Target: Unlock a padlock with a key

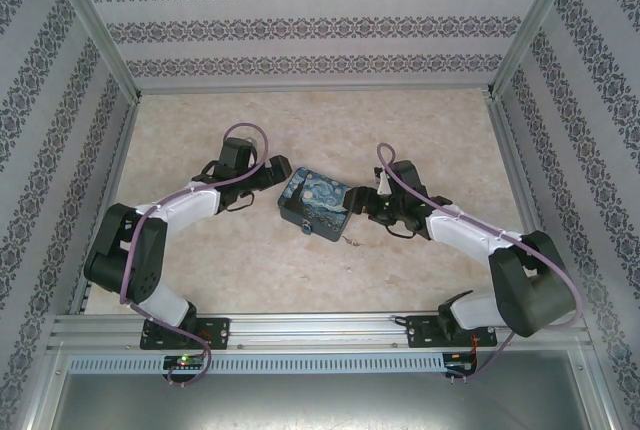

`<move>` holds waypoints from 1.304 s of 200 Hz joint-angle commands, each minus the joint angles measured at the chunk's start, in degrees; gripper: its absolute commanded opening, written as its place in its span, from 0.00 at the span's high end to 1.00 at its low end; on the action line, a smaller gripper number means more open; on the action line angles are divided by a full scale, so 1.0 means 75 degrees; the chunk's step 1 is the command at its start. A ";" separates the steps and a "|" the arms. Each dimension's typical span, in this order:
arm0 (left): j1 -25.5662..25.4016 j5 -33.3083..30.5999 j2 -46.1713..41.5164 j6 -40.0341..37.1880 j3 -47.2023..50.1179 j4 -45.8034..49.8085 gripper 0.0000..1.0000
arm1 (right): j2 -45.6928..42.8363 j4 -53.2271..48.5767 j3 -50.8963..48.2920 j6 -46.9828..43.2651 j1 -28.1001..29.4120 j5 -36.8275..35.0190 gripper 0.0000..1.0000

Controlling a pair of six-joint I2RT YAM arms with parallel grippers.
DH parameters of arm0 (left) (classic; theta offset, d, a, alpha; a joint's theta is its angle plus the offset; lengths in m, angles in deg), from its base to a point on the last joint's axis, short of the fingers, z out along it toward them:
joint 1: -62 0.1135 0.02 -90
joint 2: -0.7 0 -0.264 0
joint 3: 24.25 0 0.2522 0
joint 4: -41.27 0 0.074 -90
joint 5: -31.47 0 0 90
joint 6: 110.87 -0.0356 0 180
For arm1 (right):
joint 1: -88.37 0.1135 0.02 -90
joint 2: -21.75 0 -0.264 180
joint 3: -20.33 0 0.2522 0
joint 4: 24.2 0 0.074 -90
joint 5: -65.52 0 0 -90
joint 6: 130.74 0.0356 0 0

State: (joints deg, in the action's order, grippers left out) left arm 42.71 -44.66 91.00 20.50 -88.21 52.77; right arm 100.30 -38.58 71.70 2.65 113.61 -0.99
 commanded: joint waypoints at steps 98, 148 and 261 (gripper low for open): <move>-0.0751 0.0077 0.0200 0.0600 0.0512 -0.1464 0.00 | 0.0736 0.0411 0.0575 0.0587 0.0463 -0.0250 0.65; -0.0927 0.0096 0.0440 0.0719 0.0425 -0.1699 0.00 | 0.1526 0.0373 0.1479 0.0606 0.0252 -0.0459 0.66; -0.1055 -0.0082 0.0802 0.0928 0.0063 -0.1835 0.00 | 0.1889 0.0822 0.1698 0.1011 -0.0347 -0.0123 0.47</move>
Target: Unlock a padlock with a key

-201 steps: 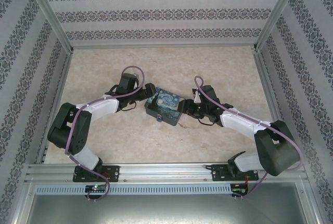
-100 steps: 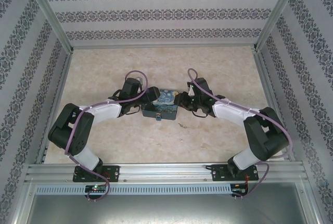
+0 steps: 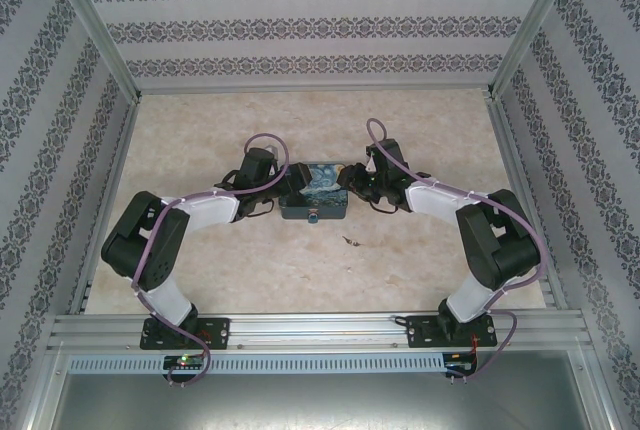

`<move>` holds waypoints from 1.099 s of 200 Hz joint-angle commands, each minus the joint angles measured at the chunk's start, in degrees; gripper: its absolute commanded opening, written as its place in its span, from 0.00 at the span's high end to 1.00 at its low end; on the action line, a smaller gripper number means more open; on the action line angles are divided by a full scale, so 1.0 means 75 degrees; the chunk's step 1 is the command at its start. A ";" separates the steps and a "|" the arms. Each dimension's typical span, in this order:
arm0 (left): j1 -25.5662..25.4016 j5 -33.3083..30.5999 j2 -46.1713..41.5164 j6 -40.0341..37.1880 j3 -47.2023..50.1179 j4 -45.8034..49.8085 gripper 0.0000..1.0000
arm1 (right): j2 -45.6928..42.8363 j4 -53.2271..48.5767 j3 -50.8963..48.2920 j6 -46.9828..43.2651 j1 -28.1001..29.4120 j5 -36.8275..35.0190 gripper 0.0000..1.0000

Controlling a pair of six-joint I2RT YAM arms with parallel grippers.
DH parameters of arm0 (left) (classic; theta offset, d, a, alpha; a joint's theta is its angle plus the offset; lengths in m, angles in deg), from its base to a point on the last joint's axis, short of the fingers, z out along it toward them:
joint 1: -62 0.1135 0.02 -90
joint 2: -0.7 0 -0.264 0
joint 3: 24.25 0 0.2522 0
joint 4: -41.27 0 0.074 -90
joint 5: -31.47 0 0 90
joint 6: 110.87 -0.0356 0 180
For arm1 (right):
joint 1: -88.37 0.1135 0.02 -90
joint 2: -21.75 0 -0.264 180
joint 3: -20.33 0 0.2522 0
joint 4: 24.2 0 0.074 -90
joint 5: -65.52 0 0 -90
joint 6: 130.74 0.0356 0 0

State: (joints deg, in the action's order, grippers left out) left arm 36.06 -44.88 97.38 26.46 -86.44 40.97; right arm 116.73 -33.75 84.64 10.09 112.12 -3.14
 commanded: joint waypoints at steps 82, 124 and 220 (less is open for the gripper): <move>0.0524 -0.0730 -0.1149 -0.0043 0.0176 0.0722 0.01 | -0.2808 -0.1419 -0.1529 -0.1438 -0.0536 0.0112 0.28; 0.0457 -0.0091 -0.2248 0.0385 0.1062 0.0779 0.01 | -0.2859 -0.1739 -0.2218 -0.2227 -0.0144 0.0159 0.32; -0.0012 -0.0123 -0.3190 0.0930 0.2072 0.0810 0.01 | -0.1288 -0.1406 -0.1873 -0.2400 0.1074 -0.0381 0.43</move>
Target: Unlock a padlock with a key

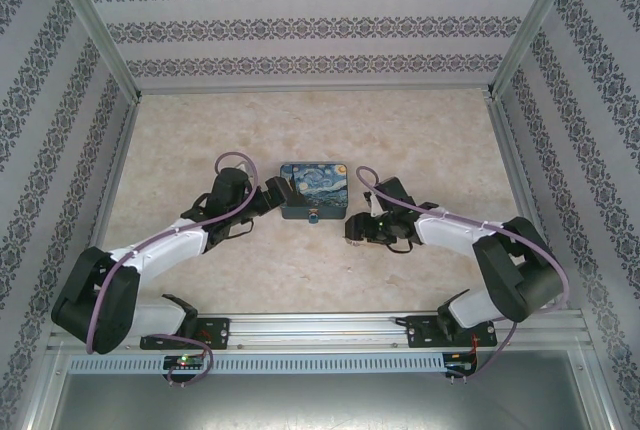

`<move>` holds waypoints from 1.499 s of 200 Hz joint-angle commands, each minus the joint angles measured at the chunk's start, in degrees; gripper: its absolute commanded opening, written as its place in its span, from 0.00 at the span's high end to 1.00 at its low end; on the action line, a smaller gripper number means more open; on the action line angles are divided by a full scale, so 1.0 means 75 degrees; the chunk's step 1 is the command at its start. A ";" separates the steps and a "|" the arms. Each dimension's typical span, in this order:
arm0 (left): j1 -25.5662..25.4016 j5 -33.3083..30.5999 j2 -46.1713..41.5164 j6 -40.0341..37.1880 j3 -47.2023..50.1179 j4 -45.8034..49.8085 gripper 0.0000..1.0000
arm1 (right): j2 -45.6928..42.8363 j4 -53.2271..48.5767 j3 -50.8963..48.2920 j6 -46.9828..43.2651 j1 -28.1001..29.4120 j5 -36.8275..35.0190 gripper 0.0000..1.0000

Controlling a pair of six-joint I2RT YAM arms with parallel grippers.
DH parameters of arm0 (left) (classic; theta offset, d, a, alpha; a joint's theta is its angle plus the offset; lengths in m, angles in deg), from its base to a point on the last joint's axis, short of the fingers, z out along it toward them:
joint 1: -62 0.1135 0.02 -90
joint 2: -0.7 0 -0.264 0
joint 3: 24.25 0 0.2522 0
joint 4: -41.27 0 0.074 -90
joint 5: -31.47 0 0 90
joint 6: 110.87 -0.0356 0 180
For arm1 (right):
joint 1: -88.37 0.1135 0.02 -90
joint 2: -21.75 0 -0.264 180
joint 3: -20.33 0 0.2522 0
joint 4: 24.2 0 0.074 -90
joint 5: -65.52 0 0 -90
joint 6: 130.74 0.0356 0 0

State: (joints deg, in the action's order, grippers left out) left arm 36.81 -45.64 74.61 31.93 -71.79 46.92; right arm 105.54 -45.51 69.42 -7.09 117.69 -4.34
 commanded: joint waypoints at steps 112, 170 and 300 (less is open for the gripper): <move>-0.0142 0.0125 0.0024 0.0182 0.0190 -0.0138 0.01 | -0.0249 -0.0368 0.0159 0.0781 0.2360 -0.1643 0.47; -0.0134 0.0158 -0.0034 0.0191 0.0180 -0.0136 0.01 | -0.0463 -0.1350 0.0710 0.0858 0.2382 -0.2401 0.47; -0.0142 -0.0005 -0.0252 0.0425 0.0224 -0.0461 0.01 | 0.0703 -0.1801 0.1360 0.3204 0.3337 -0.3518 0.60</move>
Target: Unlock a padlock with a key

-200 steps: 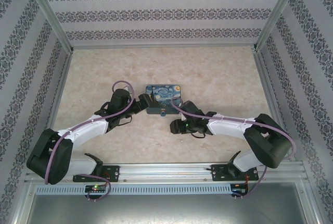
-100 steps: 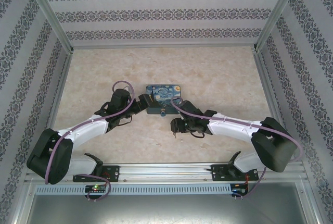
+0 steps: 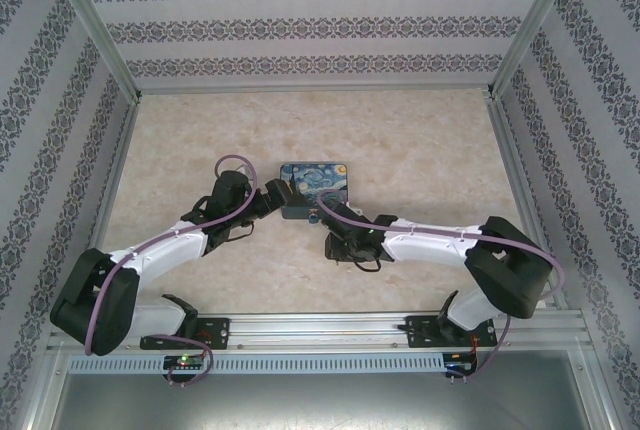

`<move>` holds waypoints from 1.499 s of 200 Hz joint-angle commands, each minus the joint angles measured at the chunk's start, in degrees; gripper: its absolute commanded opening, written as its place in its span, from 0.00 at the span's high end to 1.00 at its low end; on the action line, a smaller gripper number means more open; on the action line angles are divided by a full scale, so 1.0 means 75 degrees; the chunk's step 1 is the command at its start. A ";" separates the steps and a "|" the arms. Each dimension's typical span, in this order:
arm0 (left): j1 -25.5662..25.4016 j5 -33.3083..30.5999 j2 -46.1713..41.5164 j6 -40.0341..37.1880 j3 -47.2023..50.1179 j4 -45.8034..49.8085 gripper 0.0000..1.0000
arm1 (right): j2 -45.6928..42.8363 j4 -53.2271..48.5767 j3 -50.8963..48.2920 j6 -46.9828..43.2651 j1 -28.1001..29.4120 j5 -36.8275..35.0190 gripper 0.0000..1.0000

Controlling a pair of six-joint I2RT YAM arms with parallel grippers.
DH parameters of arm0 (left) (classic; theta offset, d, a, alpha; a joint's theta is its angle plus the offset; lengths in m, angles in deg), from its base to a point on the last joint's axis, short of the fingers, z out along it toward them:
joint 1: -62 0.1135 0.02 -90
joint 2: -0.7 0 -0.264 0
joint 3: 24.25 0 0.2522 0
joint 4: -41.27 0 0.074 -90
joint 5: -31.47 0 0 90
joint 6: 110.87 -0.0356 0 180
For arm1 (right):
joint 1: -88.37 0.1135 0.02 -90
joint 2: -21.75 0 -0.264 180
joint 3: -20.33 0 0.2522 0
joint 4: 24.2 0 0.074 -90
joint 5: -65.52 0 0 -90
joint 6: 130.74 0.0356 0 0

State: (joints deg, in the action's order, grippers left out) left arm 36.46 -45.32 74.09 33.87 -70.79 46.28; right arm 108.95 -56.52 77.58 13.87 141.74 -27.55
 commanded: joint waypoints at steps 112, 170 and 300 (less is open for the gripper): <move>-0.0093 0.0093 -0.0432 0.0459 0.0459 -0.0919 0.01 | 0.1781 -0.1015 0.1095 0.0949 0.0641 -0.0478 0.68; -0.0098 -0.0051 -0.0489 0.0576 0.0442 -0.0660 0.01 | 0.2333 -0.0959 0.1176 0.1102 0.0864 -0.0469 0.81; -0.0125 0.0918 0.0030 0.0336 0.0060 -0.0496 0.00 | -0.0986 0.1228 -0.0624 -0.1980 -0.0218 0.1350 1.00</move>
State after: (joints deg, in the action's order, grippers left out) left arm 36.46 -42.85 72.64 37.41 -68.38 44.05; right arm 107.66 -52.66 76.16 7.07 144.27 -25.89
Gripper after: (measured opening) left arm 0.994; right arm 0.064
